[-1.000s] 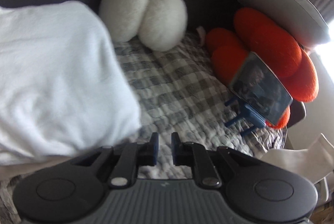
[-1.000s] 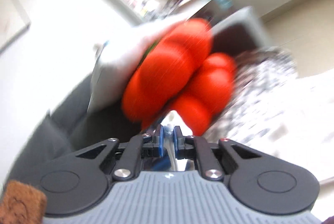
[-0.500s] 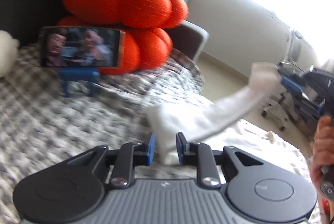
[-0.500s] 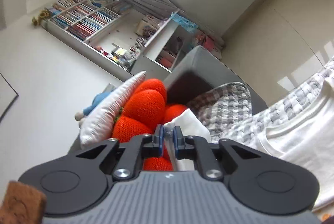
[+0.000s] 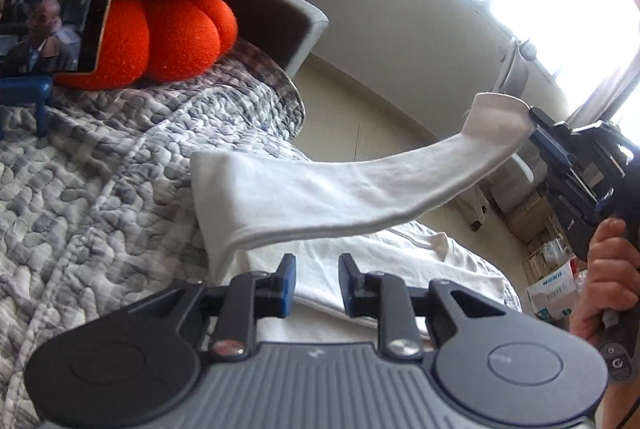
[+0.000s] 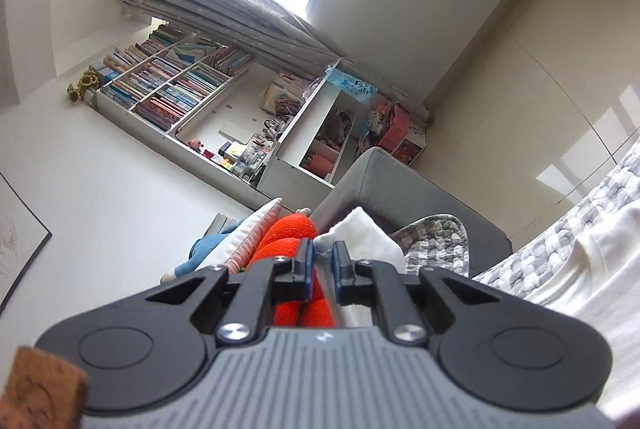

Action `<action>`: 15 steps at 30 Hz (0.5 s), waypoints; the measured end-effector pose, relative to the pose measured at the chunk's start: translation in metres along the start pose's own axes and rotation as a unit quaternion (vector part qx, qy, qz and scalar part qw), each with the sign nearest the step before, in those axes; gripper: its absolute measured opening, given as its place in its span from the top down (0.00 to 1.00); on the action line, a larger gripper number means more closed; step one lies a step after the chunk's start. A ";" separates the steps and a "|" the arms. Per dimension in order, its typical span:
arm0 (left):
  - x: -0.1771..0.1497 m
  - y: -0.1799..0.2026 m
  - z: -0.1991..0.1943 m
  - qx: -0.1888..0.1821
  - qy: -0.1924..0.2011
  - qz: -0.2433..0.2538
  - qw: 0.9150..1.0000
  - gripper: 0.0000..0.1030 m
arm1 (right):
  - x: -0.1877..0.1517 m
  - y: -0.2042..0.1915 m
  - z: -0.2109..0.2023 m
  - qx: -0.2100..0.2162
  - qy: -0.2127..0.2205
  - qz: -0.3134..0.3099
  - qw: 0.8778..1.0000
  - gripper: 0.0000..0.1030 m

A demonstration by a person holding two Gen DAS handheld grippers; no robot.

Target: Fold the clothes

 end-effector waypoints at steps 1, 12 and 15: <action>-0.001 0.007 0.003 -0.004 -0.002 0.012 1.000 0.77 | 0.003 0.002 -0.003 0.003 0.003 0.004 1.000 0.89; -0.025 0.022 0.054 0.055 -0.055 0.118 0.990 0.70 | 0.037 0.013 -0.039 -0.002 0.056 -0.005 0.998 0.89; -0.027 0.018 0.056 0.055 -0.061 0.143 0.986 0.70 | 0.043 0.022 -0.053 -0.018 0.073 -0.020 0.997 0.89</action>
Point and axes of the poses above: each gripper's, at about its wrist camera, not at the fingertips, and z roughly the way its jaws point, y to its right, x to its top, the point moved 9 cm from there along z, roughly the way its jaws point, and after that the axes turned 5 degrees about z, right-handed, at the moved point
